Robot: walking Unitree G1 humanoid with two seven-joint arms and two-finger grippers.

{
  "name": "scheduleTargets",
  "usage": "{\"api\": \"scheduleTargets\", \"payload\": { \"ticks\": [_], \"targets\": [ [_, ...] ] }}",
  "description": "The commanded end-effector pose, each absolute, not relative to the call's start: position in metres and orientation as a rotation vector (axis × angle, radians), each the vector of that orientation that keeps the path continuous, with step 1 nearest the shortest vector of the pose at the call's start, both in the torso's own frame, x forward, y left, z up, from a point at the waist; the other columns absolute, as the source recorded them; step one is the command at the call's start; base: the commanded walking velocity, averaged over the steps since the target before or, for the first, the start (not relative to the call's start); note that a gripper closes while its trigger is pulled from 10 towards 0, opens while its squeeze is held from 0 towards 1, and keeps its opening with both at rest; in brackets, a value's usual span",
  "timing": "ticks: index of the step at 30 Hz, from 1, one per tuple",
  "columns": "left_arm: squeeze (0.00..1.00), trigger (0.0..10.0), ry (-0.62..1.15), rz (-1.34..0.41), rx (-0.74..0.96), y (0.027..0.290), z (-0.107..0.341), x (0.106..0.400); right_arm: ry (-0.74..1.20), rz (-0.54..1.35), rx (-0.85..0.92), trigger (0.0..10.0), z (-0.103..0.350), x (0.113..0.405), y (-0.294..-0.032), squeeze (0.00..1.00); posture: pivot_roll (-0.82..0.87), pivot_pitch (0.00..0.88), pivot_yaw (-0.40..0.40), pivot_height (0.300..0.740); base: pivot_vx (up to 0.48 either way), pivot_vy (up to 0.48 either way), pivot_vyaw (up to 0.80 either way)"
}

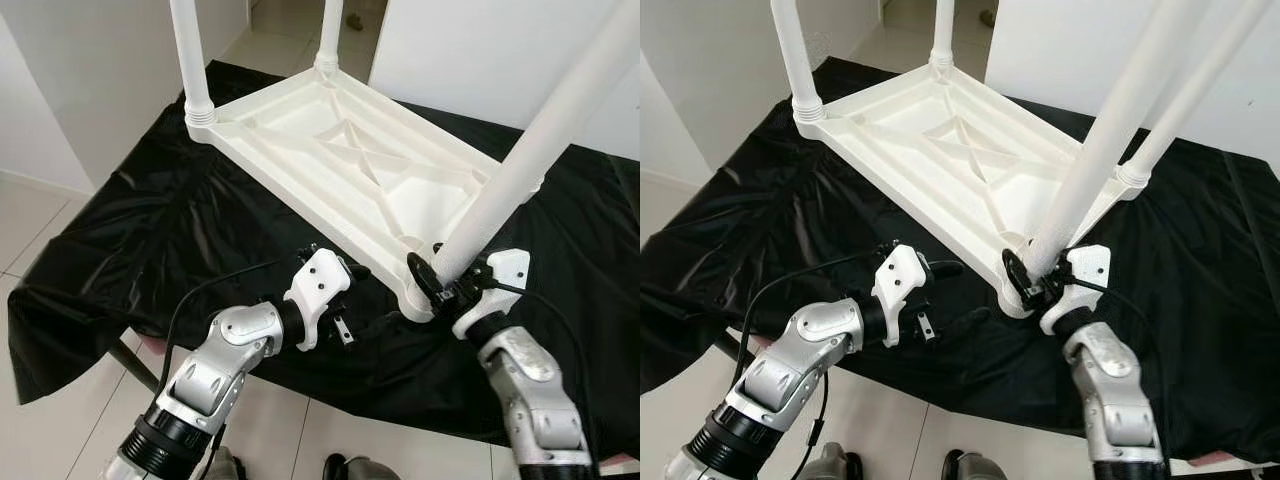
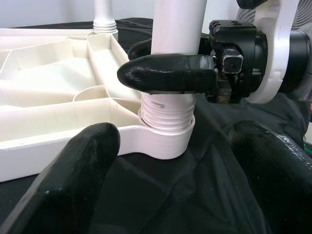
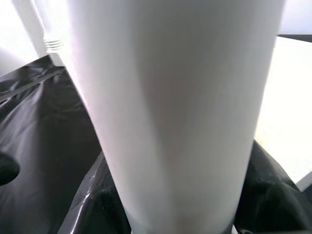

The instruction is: Building children table

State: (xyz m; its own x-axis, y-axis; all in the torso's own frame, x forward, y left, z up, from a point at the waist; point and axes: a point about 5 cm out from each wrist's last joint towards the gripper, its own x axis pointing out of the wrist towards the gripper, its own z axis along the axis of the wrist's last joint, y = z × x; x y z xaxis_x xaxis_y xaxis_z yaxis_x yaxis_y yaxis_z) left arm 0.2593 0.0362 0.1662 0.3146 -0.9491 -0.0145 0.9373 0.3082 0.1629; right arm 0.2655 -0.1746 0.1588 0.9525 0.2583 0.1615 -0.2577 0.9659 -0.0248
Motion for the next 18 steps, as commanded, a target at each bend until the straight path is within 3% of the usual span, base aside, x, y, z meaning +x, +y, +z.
{"api": "scheduleTargets", "payload": {
  "ticks": [1, 9, 16, 17, 18],
  "targets": [
    [0.00, 10.0, -0.112, -1.253, 0.151, 0.034, 0.171, 0.257, -0.123, 0.159, 0.046, 10.0, 0.150, 0.264, -0.172, 0.00, 0.02, 0.146, -0.071, 0.740, 0.000, 0.000, 0.00],
    [0.00, 10.0, -0.118, -1.258, 0.148, 0.032, 0.172, 0.258, -0.125, -0.060, 0.137, 10.0, 0.147, 0.261, -0.159, 0.00, 0.01, 0.149, -0.066, 0.740, 0.000, 0.000, 0.00],
    [0.00, 10.0, -0.119, -1.261, 0.142, 0.030, 0.172, 0.258, -0.139, -0.069, 0.150, 10.0, 0.151, 0.260, -0.156, 0.00, 0.01, 0.150, -0.064, 0.740, 0.000, 0.000, 0.00],
    [0.00, 10.0, -0.121, -1.261, 0.143, 0.030, 0.172, 0.258, -0.141, -0.064, 0.155, 10.0, 0.151, 0.260, -0.157, 1.00, 0.01, 0.149, -0.068, 0.740, 0.000, 0.000, 0.00],
    [0.00, 10.0, -0.121, -1.261, 0.140, 0.030, 0.172, 0.258, -0.145, -0.056, 0.158, 10.0, 0.152, 0.260, -0.158, 1.00, 0.01, 0.148, -0.069, 0.740, 0.000, 0.000, 0.00]
  ]
}}
